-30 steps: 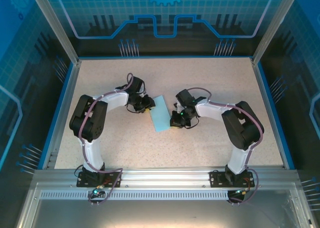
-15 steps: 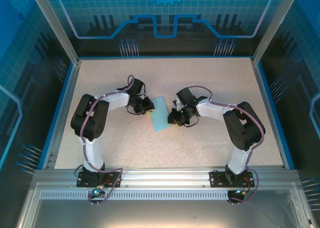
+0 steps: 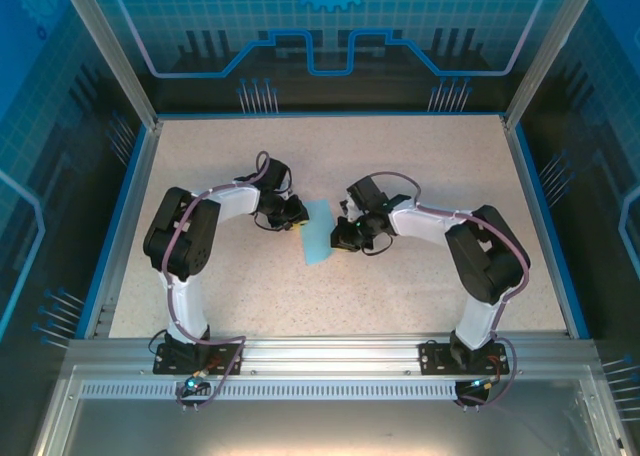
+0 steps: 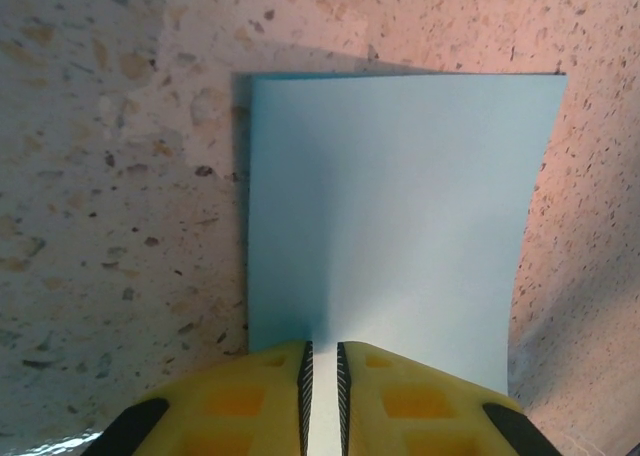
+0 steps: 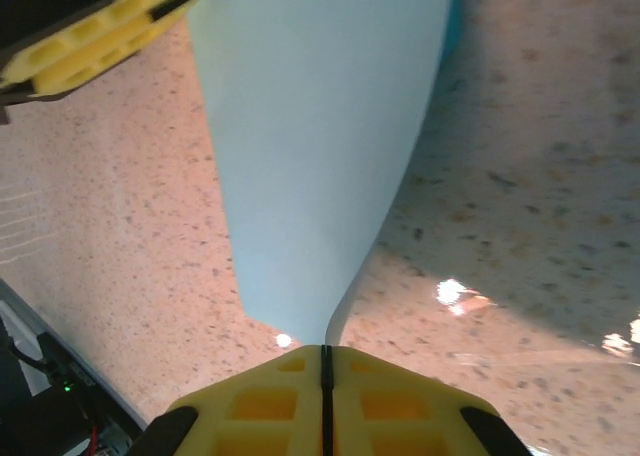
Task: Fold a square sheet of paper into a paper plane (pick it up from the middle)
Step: Third fold the triangle at the center of the table.
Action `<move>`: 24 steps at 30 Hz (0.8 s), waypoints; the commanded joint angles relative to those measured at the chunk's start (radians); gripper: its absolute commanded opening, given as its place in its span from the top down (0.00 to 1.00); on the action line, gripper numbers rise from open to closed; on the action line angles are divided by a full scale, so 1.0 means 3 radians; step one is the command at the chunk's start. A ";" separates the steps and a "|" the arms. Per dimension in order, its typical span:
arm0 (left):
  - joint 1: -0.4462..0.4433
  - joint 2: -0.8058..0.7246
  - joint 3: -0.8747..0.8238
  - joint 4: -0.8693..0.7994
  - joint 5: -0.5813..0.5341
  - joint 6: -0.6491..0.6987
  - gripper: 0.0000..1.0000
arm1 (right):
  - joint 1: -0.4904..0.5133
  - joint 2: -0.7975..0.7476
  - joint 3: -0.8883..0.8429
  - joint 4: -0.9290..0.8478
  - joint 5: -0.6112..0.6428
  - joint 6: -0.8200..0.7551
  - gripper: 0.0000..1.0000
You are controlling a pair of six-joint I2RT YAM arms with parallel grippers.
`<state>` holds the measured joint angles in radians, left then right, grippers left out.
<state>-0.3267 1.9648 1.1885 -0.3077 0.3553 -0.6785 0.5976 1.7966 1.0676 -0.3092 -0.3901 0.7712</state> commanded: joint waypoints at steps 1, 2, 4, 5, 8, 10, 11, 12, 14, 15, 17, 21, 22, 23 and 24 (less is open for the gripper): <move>-0.0036 0.0072 -0.0025 -0.0032 -0.0036 0.0066 0.81 | 0.0091 0.0122 0.0194 0.0240 -0.0107 0.0107 0.91; -0.0036 0.0072 -0.0024 -0.0033 -0.0044 0.0068 0.82 | 0.0107 0.0167 0.0235 0.0289 -0.0099 0.0121 0.91; -0.0038 0.0072 -0.0019 -0.0038 -0.0044 0.0069 0.82 | 0.0123 0.0244 0.0307 0.0349 -0.0063 0.0153 0.91; -0.0041 0.0072 -0.0019 -0.0040 -0.0044 0.0069 0.83 | 0.0132 0.0283 0.0340 0.0382 -0.0046 0.0166 0.91; -0.0046 0.0069 -0.0016 -0.0050 -0.0044 0.0079 0.83 | 0.0140 0.0384 0.0413 0.0464 -0.0008 0.0219 0.91; -0.0046 0.0073 -0.0009 -0.0055 -0.0044 0.0081 0.83 | 0.0145 0.0445 0.0467 0.0463 0.0002 0.0228 0.91; -0.0046 0.0070 -0.0009 -0.0057 -0.0044 0.0082 0.83 | 0.0143 0.0473 0.0484 0.0463 0.0004 0.0229 0.91; -0.0046 0.0068 -0.0009 -0.0058 -0.0044 0.0083 0.83 | 0.0148 0.0494 0.0496 0.0468 0.0013 0.0229 0.91; -0.0051 0.0067 -0.0004 -0.0057 -0.0044 0.0083 0.84 | 0.0157 0.0531 0.0509 0.0473 0.0016 0.0229 0.91; -0.0054 0.0072 -0.0004 -0.0062 -0.0044 0.0082 0.84 | 0.0156 0.0546 0.0514 0.0474 0.0024 0.0230 0.91; -0.0056 0.0068 -0.0004 -0.0062 -0.0045 0.0085 0.84 | 0.0161 0.0581 0.0526 0.0472 0.0034 0.0230 0.90; -0.0056 0.0063 -0.0007 -0.0073 -0.0044 0.0087 0.84 | 0.0171 0.0646 0.0553 0.0476 0.0015 0.0219 0.90; -0.0056 0.0067 -0.0004 -0.0074 -0.0044 0.0084 0.84 | 0.0171 0.0651 0.0553 0.0491 0.0012 0.0219 0.90; -0.0055 0.0067 -0.0004 -0.0074 -0.0044 0.0084 0.84 | 0.0170 0.0661 0.0557 0.0503 0.0019 0.0230 0.90; -0.0054 0.0067 -0.0004 -0.0074 -0.0045 0.0085 0.84 | 0.0171 0.0676 0.0562 0.0513 0.0031 0.0229 0.90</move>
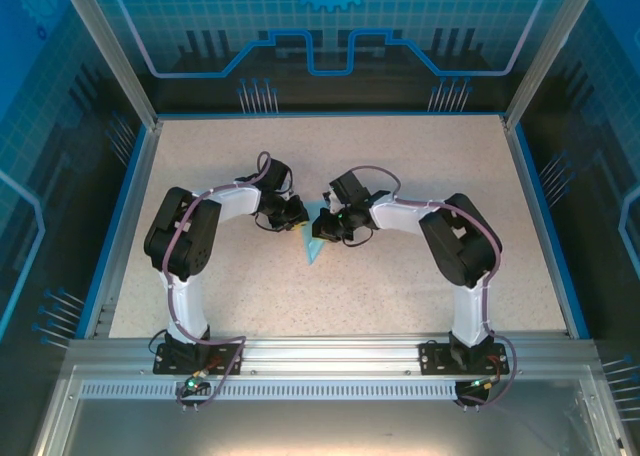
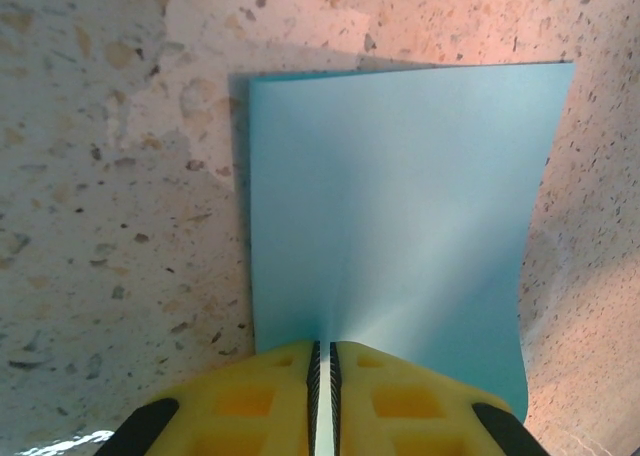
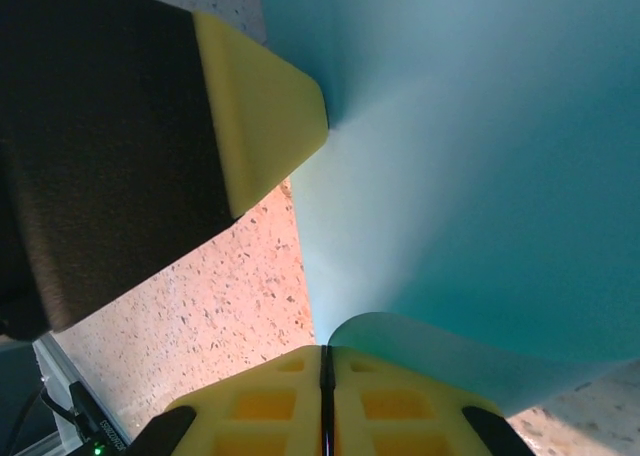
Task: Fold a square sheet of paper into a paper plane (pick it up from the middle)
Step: Third fold the triangle at the center of the table.
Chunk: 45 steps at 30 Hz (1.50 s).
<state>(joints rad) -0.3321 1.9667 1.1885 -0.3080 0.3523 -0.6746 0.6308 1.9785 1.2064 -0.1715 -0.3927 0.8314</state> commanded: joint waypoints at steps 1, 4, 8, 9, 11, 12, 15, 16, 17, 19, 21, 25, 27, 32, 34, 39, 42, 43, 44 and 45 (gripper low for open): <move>-0.0038 0.0061 -0.0004 -0.0072 -0.0035 0.0070 0.85 | 0.0060 0.0083 0.0107 0.0058 0.0052 0.0036 0.90; -0.0040 0.0066 -0.0008 -0.0073 -0.0035 0.0069 0.85 | 0.0060 0.0128 0.0117 0.0098 0.0088 0.0059 0.90; -0.0044 0.0066 0.0006 -0.0078 -0.0034 0.0073 0.85 | 0.0060 0.0165 0.0101 0.0205 0.0087 0.0099 0.90; -0.0044 0.0066 0.0000 -0.0078 -0.0034 0.0073 0.85 | 0.0058 0.0172 0.0097 0.0218 0.0088 0.0103 0.90; -0.0041 0.0062 0.0003 -0.0078 -0.0034 0.0075 0.85 | 0.0058 0.0190 0.0112 0.0209 0.0092 0.0090 0.90; -0.0048 0.0066 0.0008 -0.0073 -0.0037 0.0076 0.85 | 0.0060 0.0202 0.0120 0.0200 0.0092 0.0081 0.90; -0.0049 0.0066 0.0011 -0.0083 -0.0031 0.0078 0.85 | 0.0060 0.0222 0.0136 0.0165 0.0104 0.0052 0.90; -0.0046 0.0066 0.0011 -0.0079 -0.0032 0.0080 0.85 | 0.0059 0.0224 0.0138 0.0153 0.0108 0.0039 0.90; -0.0049 0.0070 0.0011 -0.0082 -0.0034 0.0081 0.85 | 0.0060 0.0231 0.0145 0.0135 0.0117 0.0026 0.90; -0.0047 0.0071 0.0016 -0.0080 -0.0031 0.0077 0.85 | 0.0058 0.0247 0.0155 0.0111 0.0119 0.0004 0.90; -0.0053 0.0071 0.0020 -0.0081 -0.0030 0.0077 0.85 | 0.0060 0.0257 0.0156 0.0101 0.0121 -0.0010 0.90; -0.0054 0.0069 0.0017 -0.0080 -0.0033 0.0079 0.85 | 0.0059 0.0263 0.0171 0.0091 0.0104 -0.0053 0.90; -0.0054 0.0069 0.0019 -0.0080 -0.0031 0.0085 0.85 | 0.0058 0.0267 0.0190 0.0076 0.0109 -0.0079 0.89; -0.0058 0.0076 0.0021 -0.0082 -0.0033 0.0082 0.85 | 0.0059 0.0277 0.0217 0.0012 0.0138 -0.0127 0.89; -0.0059 0.0076 0.0022 -0.0088 -0.0033 0.0084 0.85 | 0.0060 0.0289 0.0237 -0.0052 0.0161 -0.0150 0.89; -0.0059 0.0076 0.0021 -0.0086 -0.0034 0.0086 0.85 | 0.0064 0.0282 0.0253 -0.0157 0.0141 -0.0237 0.89; -0.0059 0.0076 0.0022 -0.0087 -0.0034 0.0082 0.85 | 0.0071 0.0272 0.0244 -0.0184 0.0121 -0.0270 0.89; -0.0063 0.0076 0.0022 -0.0081 -0.0034 0.0086 0.85 | 0.0078 0.0269 0.0243 -0.0185 0.0113 -0.0279 0.89; -0.0062 0.0076 0.0022 -0.0083 -0.0034 0.0082 0.85 | 0.0081 0.0270 0.0242 -0.0185 0.0111 -0.0286 0.89; -0.0064 0.0075 0.0022 -0.0081 -0.0035 0.0085 0.85 | 0.0082 0.0269 0.0243 -0.0180 0.0108 -0.0296 0.89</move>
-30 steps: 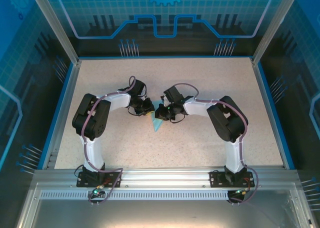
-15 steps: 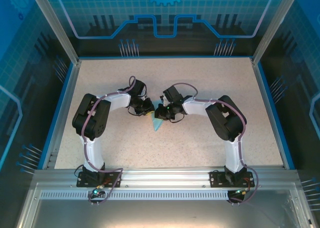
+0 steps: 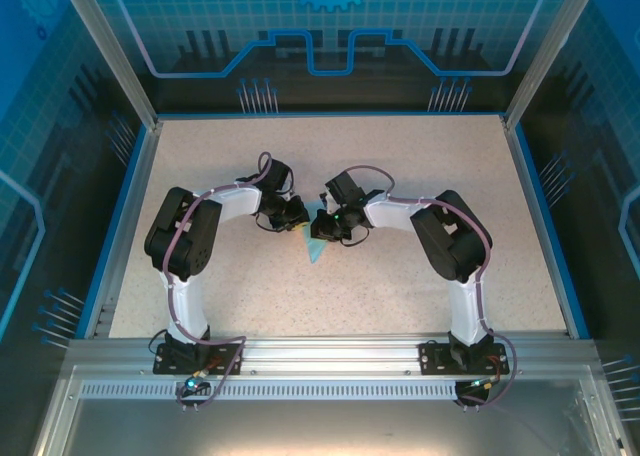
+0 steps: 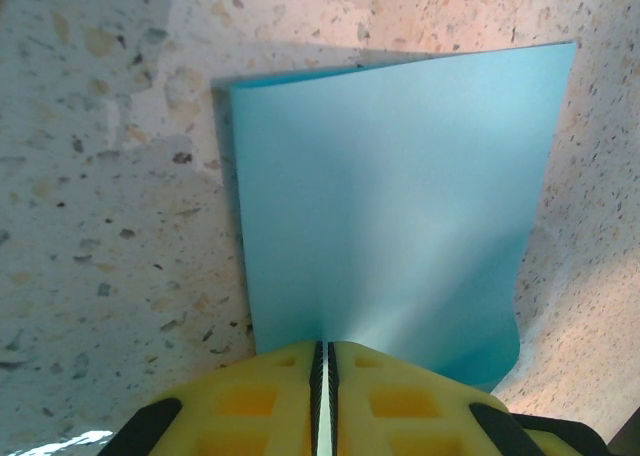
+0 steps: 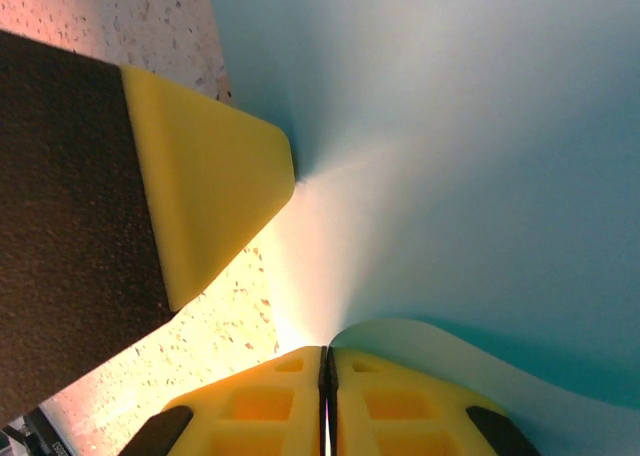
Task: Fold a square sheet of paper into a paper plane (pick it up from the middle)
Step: Third fold the triangle at the center of the table.
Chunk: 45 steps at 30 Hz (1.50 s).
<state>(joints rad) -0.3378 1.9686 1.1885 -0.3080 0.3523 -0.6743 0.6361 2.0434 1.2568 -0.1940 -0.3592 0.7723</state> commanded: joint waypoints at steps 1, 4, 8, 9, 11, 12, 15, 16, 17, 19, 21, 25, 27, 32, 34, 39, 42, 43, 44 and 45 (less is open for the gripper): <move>-0.0044 0.0070 0.0020 -0.0080 -0.0034 0.0081 0.85 | 0.0068 0.0057 0.0080 -0.0105 -0.0008 -0.0103 0.89; -0.0045 0.0070 0.0021 -0.0080 -0.0034 0.0081 0.85 | 0.0076 0.0070 0.0096 -0.0095 -0.0025 -0.0124 0.88; -0.0045 0.0070 0.0027 -0.0088 -0.0034 0.0083 0.85 | 0.0082 0.0092 0.0121 -0.0095 -0.0060 -0.0156 0.88; -0.0044 0.0070 0.0027 -0.0086 -0.0034 0.0083 0.85 | 0.0087 0.0092 0.0121 -0.0099 -0.0057 -0.0161 0.88; -0.0041 0.0071 0.0023 -0.0088 -0.0035 0.0081 0.85 | 0.0085 0.0097 0.0119 -0.0108 -0.0041 -0.0158 0.88; -0.0047 0.0070 0.0027 -0.0088 -0.0034 0.0080 0.85 | 0.0088 0.0097 0.0116 -0.0119 -0.0017 -0.0148 0.88; -0.0048 0.0070 0.0027 -0.0088 -0.0034 0.0083 0.85 | 0.0087 0.0092 0.0121 -0.0145 0.0035 -0.0141 0.87; -0.0050 0.0070 0.0024 -0.0090 -0.0034 0.0084 0.85 | 0.0084 0.0092 0.0123 -0.0153 0.0057 -0.0133 0.87; -0.0050 0.0070 0.0027 -0.0088 -0.0034 0.0083 0.85 | 0.0088 0.0092 0.0122 -0.0161 0.0073 -0.0131 0.87; -0.0050 0.0067 0.0022 -0.0085 -0.0034 0.0082 0.85 | 0.0088 0.0100 0.0121 -0.0173 0.0097 -0.0118 0.87; -0.0053 0.0070 0.0022 -0.0088 -0.0035 0.0081 0.85 | 0.0088 0.0102 0.0112 -0.0166 0.0131 -0.0099 0.87; -0.0055 0.0070 0.0024 -0.0088 -0.0037 0.0081 0.85 | 0.0091 0.0119 0.0120 -0.0143 0.0134 -0.0064 0.87; -0.0052 0.0070 0.0025 -0.0088 -0.0034 0.0083 0.85 | 0.0087 0.0125 0.0126 -0.0131 0.0131 -0.0053 0.87; -0.0057 0.0067 0.0031 -0.0088 -0.0034 0.0082 0.85 | 0.0083 0.0148 0.0131 -0.0099 0.0138 -0.0018 0.87; -0.0058 0.0070 0.0032 -0.0092 -0.0031 0.0081 0.85 | 0.0078 0.0153 0.0129 -0.0081 0.0132 -0.0009 0.87; -0.0059 0.0070 0.0032 -0.0094 -0.0035 0.0082 0.85 | 0.0074 0.0163 0.0117 -0.0095 0.0139 -0.0023 0.87; -0.0060 0.0072 0.0037 -0.0092 -0.0035 0.0082 0.85 | 0.0064 0.0186 0.0101 -0.0090 0.0138 -0.0014 0.86; -0.0060 0.0070 0.0034 -0.0091 -0.0030 0.0080 0.85 | 0.0064 0.0189 0.0096 -0.0090 0.0136 -0.0008 0.86; -0.0060 0.0069 0.0037 -0.0091 -0.0030 0.0082 0.85 | 0.0068 0.0194 0.0097 -0.0090 0.0143 -0.0003 0.84; -0.0060 0.0065 0.0037 -0.0090 -0.0029 0.0077 0.85 | 0.0069 0.0194 0.0098 -0.0100 0.0150 -0.0002 0.83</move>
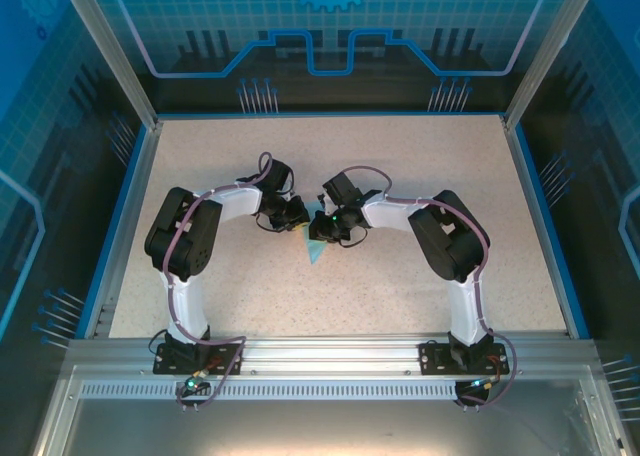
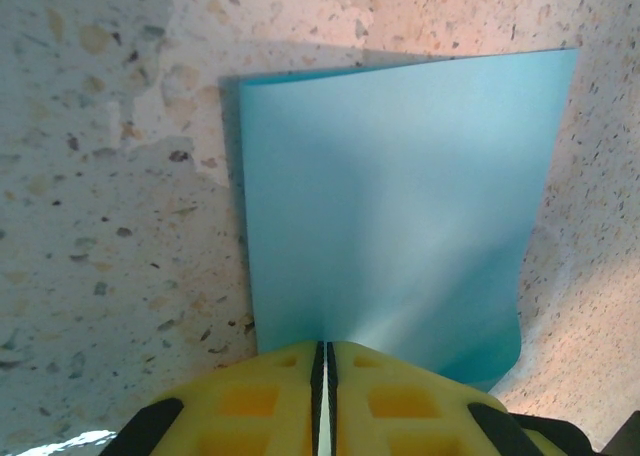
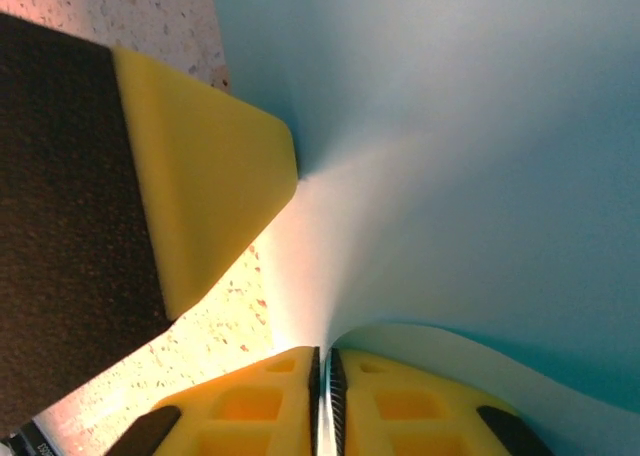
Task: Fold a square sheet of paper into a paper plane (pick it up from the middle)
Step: Third fold the triangle at the center of the table.
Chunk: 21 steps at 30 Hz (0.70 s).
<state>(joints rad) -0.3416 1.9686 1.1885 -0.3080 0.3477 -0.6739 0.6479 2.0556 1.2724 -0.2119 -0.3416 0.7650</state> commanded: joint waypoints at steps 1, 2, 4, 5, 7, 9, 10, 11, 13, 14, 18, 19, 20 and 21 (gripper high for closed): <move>-0.0047 0.0061 0.0041 -0.0103 -0.0014 0.0076 0.85 | 0.0028 0.0153 0.0043 -0.0054 0.0105 0.0027 0.80; -0.0047 0.0051 0.0050 -0.0119 -0.0016 0.0078 0.85 | 0.0025 0.0156 0.0044 -0.0082 0.0128 0.0016 0.77; -0.0044 0.0010 0.0067 -0.0129 -0.0020 0.0064 0.85 | 0.0028 0.0158 0.0035 -0.0130 0.0145 -0.0002 0.72; -0.0044 -0.0029 0.0077 -0.0129 -0.0027 0.0050 0.85 | 0.0029 0.0158 0.0021 -0.0146 0.0163 -0.0009 0.69; -0.0028 -0.0125 0.0115 -0.0168 -0.0089 0.0009 0.85 | 0.0029 0.0151 -0.0018 -0.0148 0.0176 -0.0020 0.65; 0.0014 -0.0247 0.0125 -0.0179 -0.0163 -0.0069 0.84 | 0.0028 0.0148 -0.0057 -0.0149 0.0192 -0.0029 0.62; 0.0041 -0.0306 0.0126 -0.0175 -0.0193 -0.0111 0.84 | 0.0029 0.0149 -0.0071 -0.0148 0.0197 -0.0030 0.61; 0.0076 -0.0360 0.0121 -0.0188 -0.0228 -0.0161 0.83 | 0.0029 0.0153 -0.0087 -0.0142 0.0195 -0.0034 0.60; 0.0140 -0.0449 0.0097 -0.0195 -0.0272 -0.0224 0.83 | 0.0029 0.0153 -0.0099 -0.0138 0.0200 -0.0040 0.59; 0.0173 -0.0489 0.0071 -0.0190 -0.0276 -0.0242 0.83 | 0.0030 0.0148 -0.0107 -0.0137 0.0203 -0.0040 0.58; 0.0228 -0.0616 -0.0067 -0.0200 -0.0254 -0.0249 0.83 | 0.0028 0.0138 -0.0125 -0.0126 0.0225 -0.0053 0.59; 0.0229 -0.0649 -0.0108 -0.0193 -0.0244 -0.0244 0.82 | 0.0027 0.0133 -0.0133 -0.0111 0.0221 -0.0046 0.60; 0.0226 -0.0679 -0.0170 -0.0185 -0.0231 -0.0245 0.82 | 0.0029 0.0128 -0.0143 -0.0098 0.0215 -0.0048 0.61; 0.0226 -0.0701 -0.0219 -0.0171 -0.0207 -0.0250 0.83 | 0.0029 0.0124 -0.0150 -0.0079 0.0210 -0.0052 0.61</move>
<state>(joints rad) -0.2749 1.7882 1.1706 -0.3340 0.2836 -0.7345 0.6540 2.0533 1.2736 -0.1921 -0.3561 0.7662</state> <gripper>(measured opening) 0.174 0.394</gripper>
